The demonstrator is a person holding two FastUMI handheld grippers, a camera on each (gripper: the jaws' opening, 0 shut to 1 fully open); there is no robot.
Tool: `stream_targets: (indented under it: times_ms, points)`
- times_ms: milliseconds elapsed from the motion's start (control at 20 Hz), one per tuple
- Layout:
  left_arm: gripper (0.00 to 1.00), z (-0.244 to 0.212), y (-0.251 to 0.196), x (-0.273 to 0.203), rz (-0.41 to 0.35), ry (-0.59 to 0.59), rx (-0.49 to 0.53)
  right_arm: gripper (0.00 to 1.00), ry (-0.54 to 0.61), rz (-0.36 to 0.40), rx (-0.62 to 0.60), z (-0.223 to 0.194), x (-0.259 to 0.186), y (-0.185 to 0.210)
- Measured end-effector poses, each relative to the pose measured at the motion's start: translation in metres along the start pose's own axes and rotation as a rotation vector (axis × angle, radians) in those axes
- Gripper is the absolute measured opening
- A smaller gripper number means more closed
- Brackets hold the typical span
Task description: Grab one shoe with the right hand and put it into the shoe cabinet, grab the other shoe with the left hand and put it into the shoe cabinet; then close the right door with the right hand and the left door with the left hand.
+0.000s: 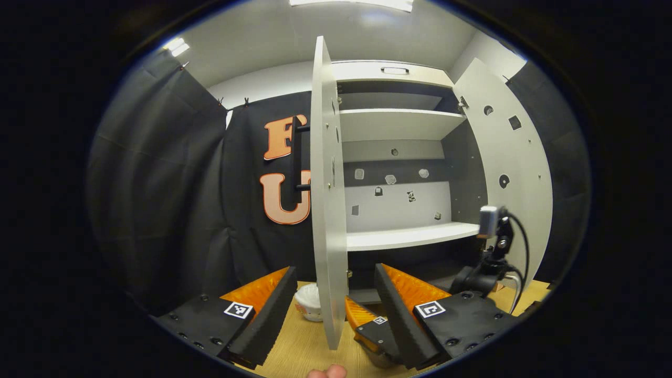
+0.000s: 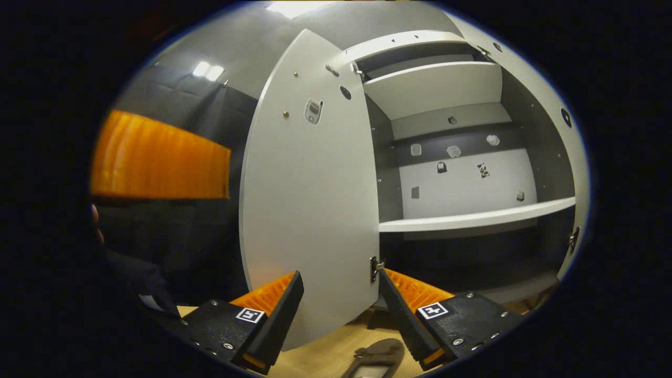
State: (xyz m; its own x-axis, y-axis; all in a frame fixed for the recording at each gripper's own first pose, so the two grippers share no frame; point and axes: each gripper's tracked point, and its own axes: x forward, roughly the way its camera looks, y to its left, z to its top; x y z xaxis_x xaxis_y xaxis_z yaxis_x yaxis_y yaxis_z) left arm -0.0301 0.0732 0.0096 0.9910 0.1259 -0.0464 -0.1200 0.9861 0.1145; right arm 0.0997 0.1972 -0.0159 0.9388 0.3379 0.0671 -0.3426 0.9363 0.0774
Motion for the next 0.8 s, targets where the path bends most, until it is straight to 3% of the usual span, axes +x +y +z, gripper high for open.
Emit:
stream_targets:
  times_ms: [250, 450, 600, 800]
  points:
    - [0.96, -0.006, -0.021, 0.006, -0.033, 0.001, -0.062, 0.92, -0.024, -0.09, -0.051, 0.039, -0.047, -0.035]
    - [0.94, -0.009, -0.033, 0.011, -0.045, -0.009, -0.118, 0.93, 0.076, -0.216, -0.141, 0.03, -0.115, -0.09]
    - [0.96, -0.01, -0.038, 0.012, -0.04, -0.022, -0.139, 0.94, 0.203, -0.327, -0.189, -0.004, -0.155, -0.145]
    - [0.97, -0.01, -0.035, 0.009, -0.014, -0.034, -0.142, 0.94, 0.375, -0.411, -0.137, -0.074, -0.171, -0.196]
